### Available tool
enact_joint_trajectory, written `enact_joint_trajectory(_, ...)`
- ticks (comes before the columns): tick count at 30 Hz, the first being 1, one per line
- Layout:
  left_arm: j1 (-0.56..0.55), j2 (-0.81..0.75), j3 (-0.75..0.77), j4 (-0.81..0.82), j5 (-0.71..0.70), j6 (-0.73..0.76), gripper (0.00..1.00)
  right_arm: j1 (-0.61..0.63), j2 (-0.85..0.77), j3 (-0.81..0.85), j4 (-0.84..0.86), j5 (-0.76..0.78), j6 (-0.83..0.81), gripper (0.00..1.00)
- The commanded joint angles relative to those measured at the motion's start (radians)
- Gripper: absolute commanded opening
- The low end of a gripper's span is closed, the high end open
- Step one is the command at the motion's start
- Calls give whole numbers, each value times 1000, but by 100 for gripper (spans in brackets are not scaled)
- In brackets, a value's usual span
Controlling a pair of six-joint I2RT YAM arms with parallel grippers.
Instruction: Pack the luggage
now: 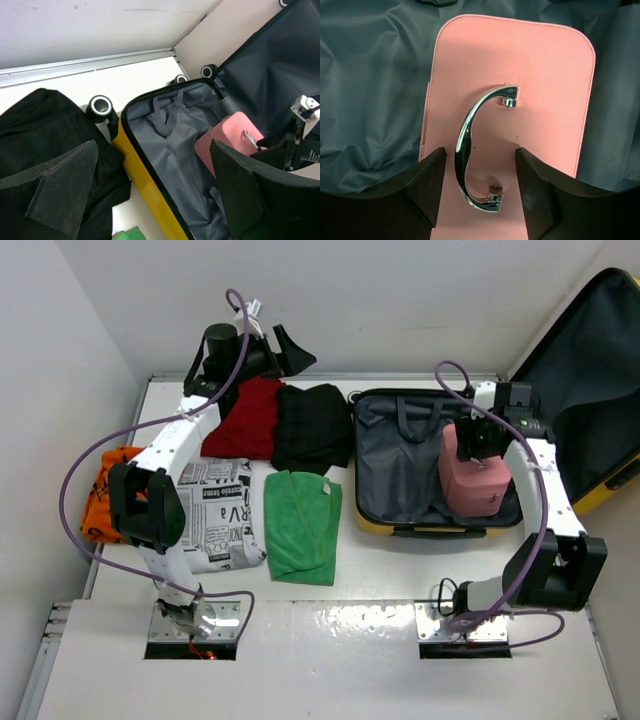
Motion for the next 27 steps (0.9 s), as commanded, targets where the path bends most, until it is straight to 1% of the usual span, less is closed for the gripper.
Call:
enact_joint_trajectory(1, -11, -6, 52, 5, 13, 23, 100, 9, 55, 2, -193, 14, 73, 57)
enact_joint_trajectory(3, -11, -6, 52, 5, 13, 32, 100, 9, 58, 2, -200, 55, 80, 55)
enact_joint_trajectory(6, -11, -6, 52, 5, 13, 41, 100, -16, 55, -4, -200, 46, 82, 55)
enact_joint_trajectory(9, -11, -6, 52, -4, 13, 52, 100, -34, 36, -1, -201, 31, 70, 60)
enact_joint_trajectory(12, -11, -6, 52, -4, 13, 71, 100, -42, 6, 2, -181, 49, 62, 68)
enact_joint_trajectory(13, -11, -6, 52, -4, 13, 72, 100, -45, 0, 14, -180, 58, 59, 74)
enact_joint_trajectory(15, -11, -6, 52, -33, -1, 93, 100, -51, -25, 26, -172, 88, 63, 79)
enact_joint_trajectory(17, -22, -6, 71, -73, -63, 137, 100, -59, -42, 55, -166, 101, 63, 83)
enact_joint_trajectory(19, -22, 6, 95, -148, -120, 194, 100, -60, -75, 68, -132, 112, 63, 83)
enact_joint_trajectory(20, -32, 17, 104, -174, -176, 208, 100, -62, -85, 72, -112, 109, 63, 82)
enact_joint_trajectory(22, -33, 28, 104, -231, -220, 217, 100, -69, -134, 69, -70, 67, 60, 76)
enact_joint_trajectory(23, -33, 28, 104, -240, -232, 217, 100, -68, -141, 54, -56, 10, 65, 69)
enact_joint_trajectory(24, -20, 28, 86, -240, -222, 217, 100, -71, -178, 52, -40, -47, 67, 66)
enact_joint_trajectory(26, -20, 28, 48, -240, -221, 217, 100, -71, -194, 58, -3, -208, 100, 64)
enact_joint_trajectory(27, -11, 16, 32, -240, -234, 208, 100, -59, -218, 58, 15, -252, 111, 64)
